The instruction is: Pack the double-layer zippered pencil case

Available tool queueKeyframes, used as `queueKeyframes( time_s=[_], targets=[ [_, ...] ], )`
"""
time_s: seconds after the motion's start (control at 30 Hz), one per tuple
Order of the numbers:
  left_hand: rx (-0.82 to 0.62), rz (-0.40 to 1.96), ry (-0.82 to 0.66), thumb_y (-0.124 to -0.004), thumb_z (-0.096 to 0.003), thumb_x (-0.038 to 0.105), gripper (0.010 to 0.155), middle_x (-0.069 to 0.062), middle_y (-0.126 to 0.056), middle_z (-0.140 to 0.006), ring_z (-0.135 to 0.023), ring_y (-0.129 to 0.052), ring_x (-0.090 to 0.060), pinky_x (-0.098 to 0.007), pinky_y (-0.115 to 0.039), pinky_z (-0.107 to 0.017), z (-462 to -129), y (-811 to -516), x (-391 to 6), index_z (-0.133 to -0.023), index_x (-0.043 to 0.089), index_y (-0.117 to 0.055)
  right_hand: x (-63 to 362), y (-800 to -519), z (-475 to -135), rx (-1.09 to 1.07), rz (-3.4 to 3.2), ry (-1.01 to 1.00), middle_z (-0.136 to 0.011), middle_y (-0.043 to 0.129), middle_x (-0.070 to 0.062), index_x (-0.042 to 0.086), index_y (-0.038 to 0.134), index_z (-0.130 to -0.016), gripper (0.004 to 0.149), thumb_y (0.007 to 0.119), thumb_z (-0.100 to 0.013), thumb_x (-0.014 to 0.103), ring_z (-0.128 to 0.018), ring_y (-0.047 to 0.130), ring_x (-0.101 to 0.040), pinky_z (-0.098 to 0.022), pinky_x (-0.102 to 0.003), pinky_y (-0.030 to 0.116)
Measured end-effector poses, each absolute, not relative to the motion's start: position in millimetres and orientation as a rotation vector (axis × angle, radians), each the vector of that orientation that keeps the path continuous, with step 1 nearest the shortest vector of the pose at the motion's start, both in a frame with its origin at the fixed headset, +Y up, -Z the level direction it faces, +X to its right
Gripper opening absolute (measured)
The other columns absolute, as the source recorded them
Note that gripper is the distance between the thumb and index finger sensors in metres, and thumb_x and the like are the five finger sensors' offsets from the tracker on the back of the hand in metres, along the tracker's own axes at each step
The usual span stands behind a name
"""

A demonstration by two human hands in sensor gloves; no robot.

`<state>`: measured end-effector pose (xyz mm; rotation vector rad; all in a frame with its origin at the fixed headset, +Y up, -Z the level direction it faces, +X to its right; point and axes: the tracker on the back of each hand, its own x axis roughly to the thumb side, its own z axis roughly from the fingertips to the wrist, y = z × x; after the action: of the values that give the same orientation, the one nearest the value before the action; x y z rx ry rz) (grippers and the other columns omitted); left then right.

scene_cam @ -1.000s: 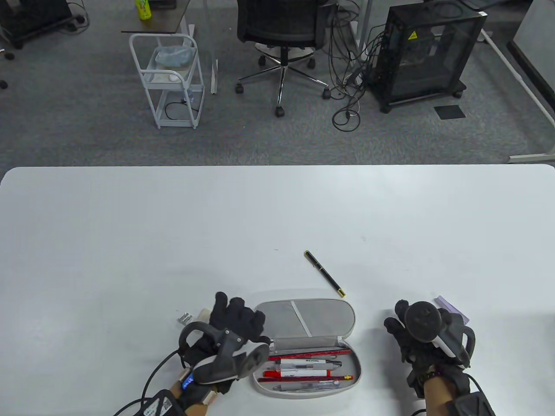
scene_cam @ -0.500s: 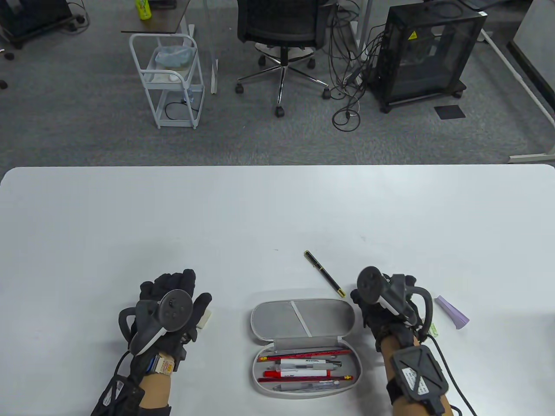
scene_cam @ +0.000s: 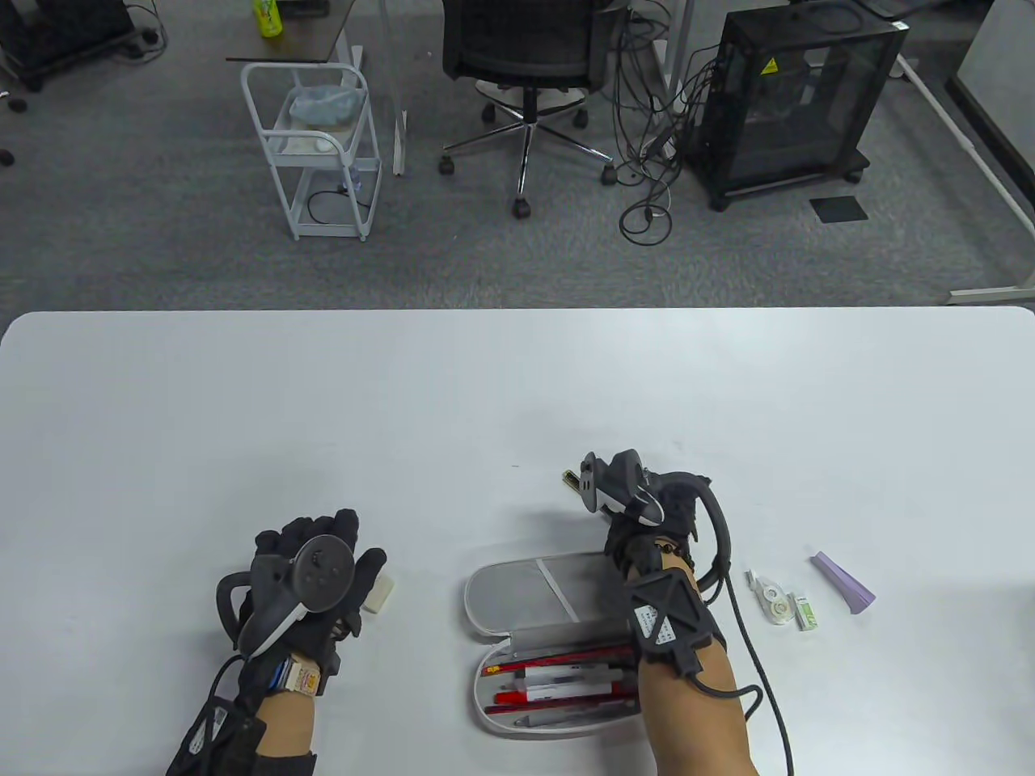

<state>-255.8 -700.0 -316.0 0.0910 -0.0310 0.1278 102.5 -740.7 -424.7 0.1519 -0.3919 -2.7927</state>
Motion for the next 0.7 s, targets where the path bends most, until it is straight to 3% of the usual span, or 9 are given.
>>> queueKeyframes(
  time_s=[0.23, 0.4, 0.53, 0.7],
  targets=[
    [0.079, 0.127, -0.042, -0.063, -0.0476, 0.061, 0.061, -0.005, -0.083, -0.101, -0.099, -0.075, -0.043, -0.064, -0.052, -0.074, -316, -701, -255, -0.097, 0.025, -0.070, 114, -739, -425, 0.126, -2.901, -0.363, -0.072, 0.096, -0.007, 0.016, 0.085, -0.081, 0.052, 0.085, -0.040, 0.048, -0.069, 0.091, -0.031, -0.072, -0.060, 0.046],
    [0.066, 0.128, -0.064, -0.062, -0.0470, 0.063, 0.063, -0.005, -0.082, -0.101, -0.099, -0.075, -0.043, -0.064, -0.052, -0.074, -318, -703, -252, -0.098, 0.026, -0.068, 125, -708, -403, -0.041, -2.912, -0.006, -0.075, 0.094, -0.005, 0.018, 0.083, -0.082, 0.051, 0.082, -0.040, 0.047, -0.070, 0.090, -0.029, -0.071, -0.059, 0.047],
    [0.062, 0.124, -0.067, -0.062, -0.0467, 0.063, 0.064, -0.005, -0.082, -0.101, -0.099, -0.076, -0.042, -0.064, -0.052, -0.074, -318, -704, -251, -0.098, 0.026, -0.068, 124, -680, -356, -0.412, -3.006, 0.266, -0.076, 0.092, -0.005, 0.018, 0.081, -0.083, 0.051, 0.081, -0.040, 0.046, -0.072, 0.089, -0.029, -0.071, -0.060, 0.047],
    [0.054, 0.108, -0.074, -0.062, -0.0464, 0.063, 0.064, -0.005, -0.082, -0.101, -0.099, -0.076, -0.042, -0.064, -0.053, -0.074, -317, -707, -247, -0.098, 0.026, -0.068, 106, -680, -284, -0.822, -2.842, 0.372, -0.077, 0.092, -0.003, 0.021, 0.082, -0.083, 0.051, 0.081, -0.039, 0.046, -0.072, 0.090, -0.028, -0.071, -0.060, 0.047]
  ],
)
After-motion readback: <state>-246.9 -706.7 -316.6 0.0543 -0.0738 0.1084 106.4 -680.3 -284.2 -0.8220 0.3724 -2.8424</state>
